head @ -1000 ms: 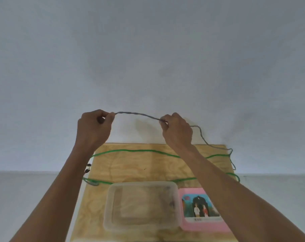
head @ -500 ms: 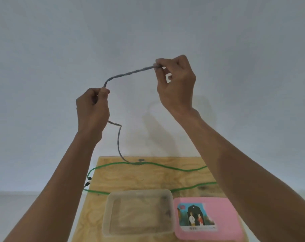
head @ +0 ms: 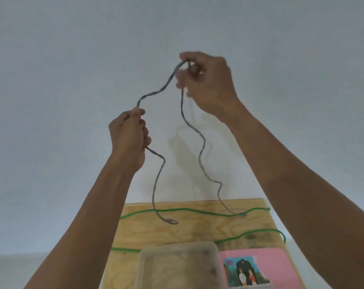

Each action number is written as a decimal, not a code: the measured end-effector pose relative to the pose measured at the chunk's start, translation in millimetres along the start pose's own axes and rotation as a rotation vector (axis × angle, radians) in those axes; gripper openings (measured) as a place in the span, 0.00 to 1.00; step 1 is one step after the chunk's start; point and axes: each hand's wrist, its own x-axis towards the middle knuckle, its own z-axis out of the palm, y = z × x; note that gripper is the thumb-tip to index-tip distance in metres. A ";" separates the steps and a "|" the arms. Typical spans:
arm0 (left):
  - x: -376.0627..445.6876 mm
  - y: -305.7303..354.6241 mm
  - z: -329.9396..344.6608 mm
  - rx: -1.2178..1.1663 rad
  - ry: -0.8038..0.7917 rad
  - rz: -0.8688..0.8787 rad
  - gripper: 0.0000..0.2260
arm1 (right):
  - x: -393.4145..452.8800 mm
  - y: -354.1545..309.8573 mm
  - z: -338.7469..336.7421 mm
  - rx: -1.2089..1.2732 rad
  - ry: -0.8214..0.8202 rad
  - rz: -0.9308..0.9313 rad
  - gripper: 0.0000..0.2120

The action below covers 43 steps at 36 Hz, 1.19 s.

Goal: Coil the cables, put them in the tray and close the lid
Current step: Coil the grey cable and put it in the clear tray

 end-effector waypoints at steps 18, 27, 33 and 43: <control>29.1 14.9 -4.5 -0.642 0.246 -0.256 0.14 | -133.3 63.9 41.6 -0.002 -1.049 0.445 0.16; 41.6 10.3 -42.5 -0.474 0.387 -0.132 0.13 | -142.6 92.4 16.9 0.116 -1.145 0.606 0.10; 48.5 -33.7 -74.0 0.397 0.395 -0.238 0.12 | -113.4 77.7 0.7 -0.053 -0.922 0.408 0.13; -19.3 -42.4 -24.7 0.776 -0.270 0.247 0.25 | -76.2 50.2 16.3 -0.061 -0.776 0.213 0.12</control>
